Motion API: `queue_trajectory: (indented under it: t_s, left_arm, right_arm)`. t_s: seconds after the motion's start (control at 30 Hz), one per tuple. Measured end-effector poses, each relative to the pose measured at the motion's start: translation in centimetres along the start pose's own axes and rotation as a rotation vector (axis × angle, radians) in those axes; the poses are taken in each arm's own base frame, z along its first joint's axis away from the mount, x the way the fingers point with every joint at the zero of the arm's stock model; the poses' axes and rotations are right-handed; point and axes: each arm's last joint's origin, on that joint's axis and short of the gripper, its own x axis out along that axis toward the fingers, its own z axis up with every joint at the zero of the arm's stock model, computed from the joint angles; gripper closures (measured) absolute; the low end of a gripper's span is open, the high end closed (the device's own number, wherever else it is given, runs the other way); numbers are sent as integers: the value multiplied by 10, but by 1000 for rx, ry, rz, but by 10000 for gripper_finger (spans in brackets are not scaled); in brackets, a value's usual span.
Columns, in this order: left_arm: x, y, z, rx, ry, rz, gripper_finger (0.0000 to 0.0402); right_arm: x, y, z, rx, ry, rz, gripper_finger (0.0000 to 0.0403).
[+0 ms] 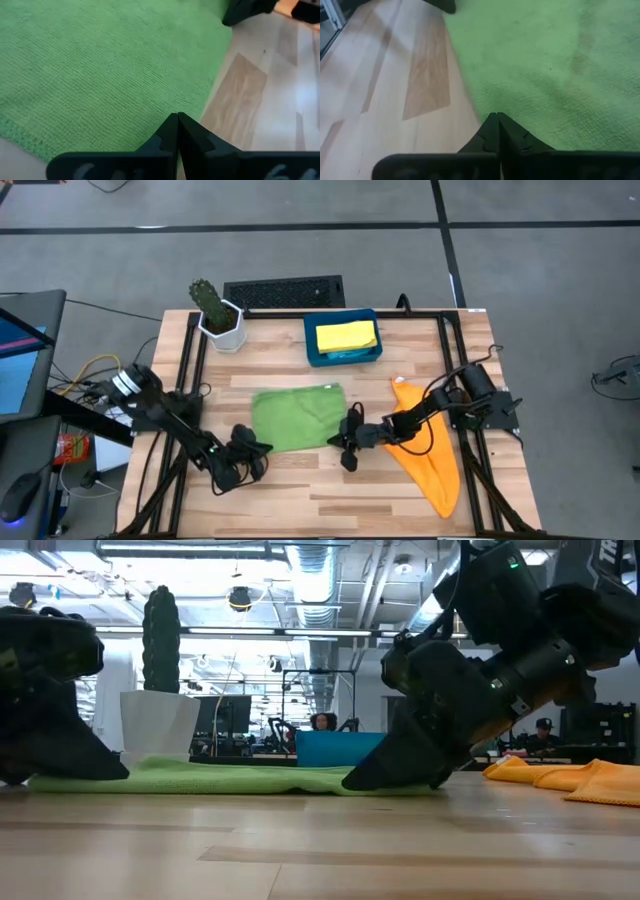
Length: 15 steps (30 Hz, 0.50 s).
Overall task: Fold microfiber towels
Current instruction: Fold the green microfiber cloth
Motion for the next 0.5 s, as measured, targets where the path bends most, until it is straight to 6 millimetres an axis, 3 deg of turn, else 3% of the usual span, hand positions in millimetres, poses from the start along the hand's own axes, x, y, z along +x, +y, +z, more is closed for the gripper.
queue_trajectory:
  t_s: [0.23, 0.5]
  left_arm:
    - [-1, 2, -5, 43, 30, 3, 401]
    - [-4, 0, 1, 27, 57, -15, 401]
  right_arm:
    - [-9, 3, 8, 2, 17, 14, 385]
    - [-45, 11, 30, -76, -76, 12, 381]
